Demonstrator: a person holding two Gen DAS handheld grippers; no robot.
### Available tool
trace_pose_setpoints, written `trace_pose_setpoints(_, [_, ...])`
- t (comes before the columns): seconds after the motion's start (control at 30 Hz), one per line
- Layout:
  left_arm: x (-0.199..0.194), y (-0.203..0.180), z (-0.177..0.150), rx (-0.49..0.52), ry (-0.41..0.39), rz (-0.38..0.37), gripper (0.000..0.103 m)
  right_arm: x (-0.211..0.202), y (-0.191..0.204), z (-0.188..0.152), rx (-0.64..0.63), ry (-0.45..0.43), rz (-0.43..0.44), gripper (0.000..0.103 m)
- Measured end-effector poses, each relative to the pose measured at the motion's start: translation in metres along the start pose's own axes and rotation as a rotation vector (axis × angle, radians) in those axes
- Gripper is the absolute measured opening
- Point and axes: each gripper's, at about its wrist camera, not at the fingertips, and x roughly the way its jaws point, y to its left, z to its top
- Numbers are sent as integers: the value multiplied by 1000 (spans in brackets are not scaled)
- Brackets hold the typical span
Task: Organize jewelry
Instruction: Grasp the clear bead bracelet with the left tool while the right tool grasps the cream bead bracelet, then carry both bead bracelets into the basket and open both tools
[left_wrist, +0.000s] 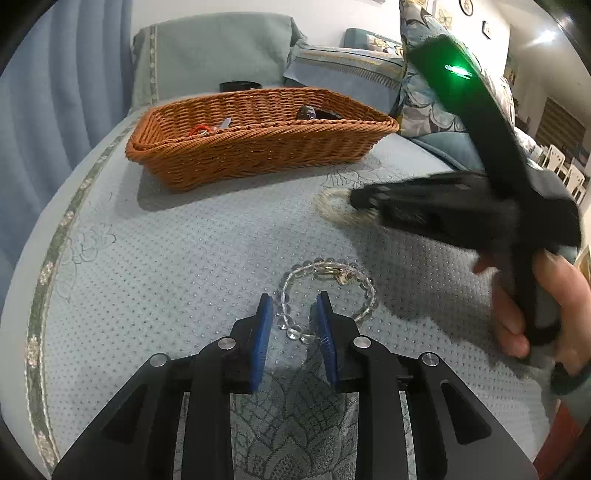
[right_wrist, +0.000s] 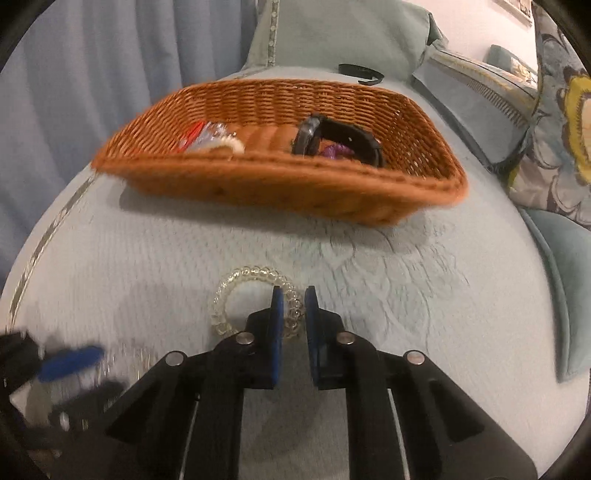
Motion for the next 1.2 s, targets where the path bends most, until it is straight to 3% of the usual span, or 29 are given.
trace_pose_setpoints(0.2, [2,1,0,4,1,11,23,-34,-8,-49,-3,-30,-20,10])
trace_pose_setpoints(0.27, [3,-4,0,26,0,45,18,-41,-5,-56,-19,-47,-38,10])
trace_pose_setpoints(0.33, [5,-9,0,49,-1,80,6,-44,0,-56,-42,-63,-46,9])
trace_pose_setpoints(0.4, [3,-11,-1,64,-10,86,6,-47,2,-58,-53,-83,-42,8])
trace_pose_setpoints(0.63, [-20,-6,4,17,-110,-43,6,-64,-5,-61,-25,-153,14,8])
trace_pose_setpoints(1.07, [-50,9,9,-73,-233,-179,6,-72,-7,-62,-13,-194,29,8])
trace_pose_setpoints(1.2, [-55,12,11,-78,-253,-183,6,-74,-6,-62,-14,-200,29,8])
